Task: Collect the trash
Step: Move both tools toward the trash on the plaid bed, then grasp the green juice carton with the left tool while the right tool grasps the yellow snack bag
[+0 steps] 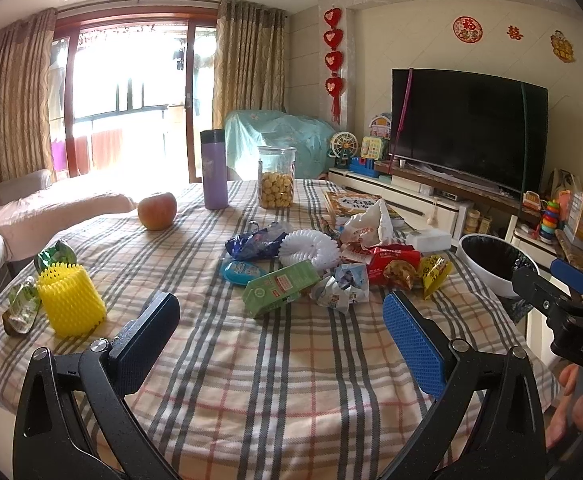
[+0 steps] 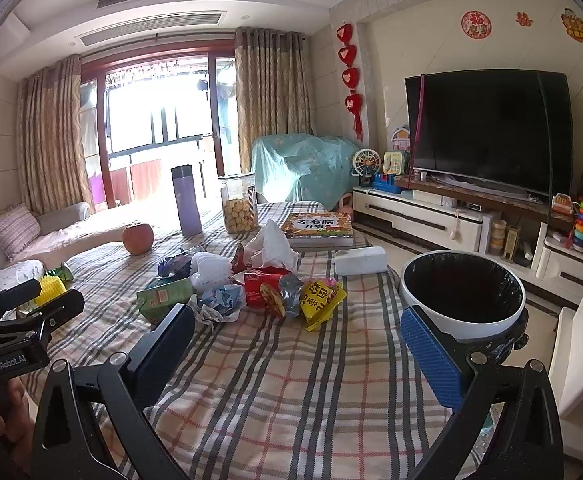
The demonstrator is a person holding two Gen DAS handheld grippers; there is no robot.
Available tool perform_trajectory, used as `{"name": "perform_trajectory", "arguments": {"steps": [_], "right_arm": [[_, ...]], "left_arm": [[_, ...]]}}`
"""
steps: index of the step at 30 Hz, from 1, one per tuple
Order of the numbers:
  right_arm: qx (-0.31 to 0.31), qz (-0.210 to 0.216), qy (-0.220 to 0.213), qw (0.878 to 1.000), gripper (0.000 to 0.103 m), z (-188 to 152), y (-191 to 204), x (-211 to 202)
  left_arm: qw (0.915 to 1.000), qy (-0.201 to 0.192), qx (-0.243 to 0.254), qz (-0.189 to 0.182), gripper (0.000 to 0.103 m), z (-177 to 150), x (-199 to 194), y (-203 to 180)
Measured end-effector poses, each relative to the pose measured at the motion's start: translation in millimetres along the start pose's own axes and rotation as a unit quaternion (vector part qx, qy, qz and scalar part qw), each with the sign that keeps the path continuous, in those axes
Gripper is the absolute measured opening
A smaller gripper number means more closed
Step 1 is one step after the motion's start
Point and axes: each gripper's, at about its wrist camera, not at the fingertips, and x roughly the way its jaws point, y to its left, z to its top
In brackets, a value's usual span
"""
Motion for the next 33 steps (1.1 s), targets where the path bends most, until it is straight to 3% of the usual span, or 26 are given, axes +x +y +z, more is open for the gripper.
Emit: {"name": "perform_trajectory", "arguments": {"steps": [14, 23, 25, 33], "right_arm": [[0.008, 0.010, 0.012, 1.000, 0.103, -5, -1, 6], [0.023, 0.018, 0.034, 0.999, 0.103, -7, -8, 18], [0.024, 0.019, 0.041, 0.999, 0.103, -6, -9, 23], [0.042, 0.016, 0.082, 0.996, 0.103, -5, -20, 51]], "left_arm": [[0.9999, 0.011, 0.001, -0.003, 0.103, -8, 9, 5], [0.9952, 0.091, 0.036, 0.010, 0.103, -9, 24, 8], [0.9974, 0.063, 0.034, 0.008, 0.103, -10, 29, 8], [0.9969, 0.066, 0.043, 0.007, 0.103, -8, 62, 14]]}}
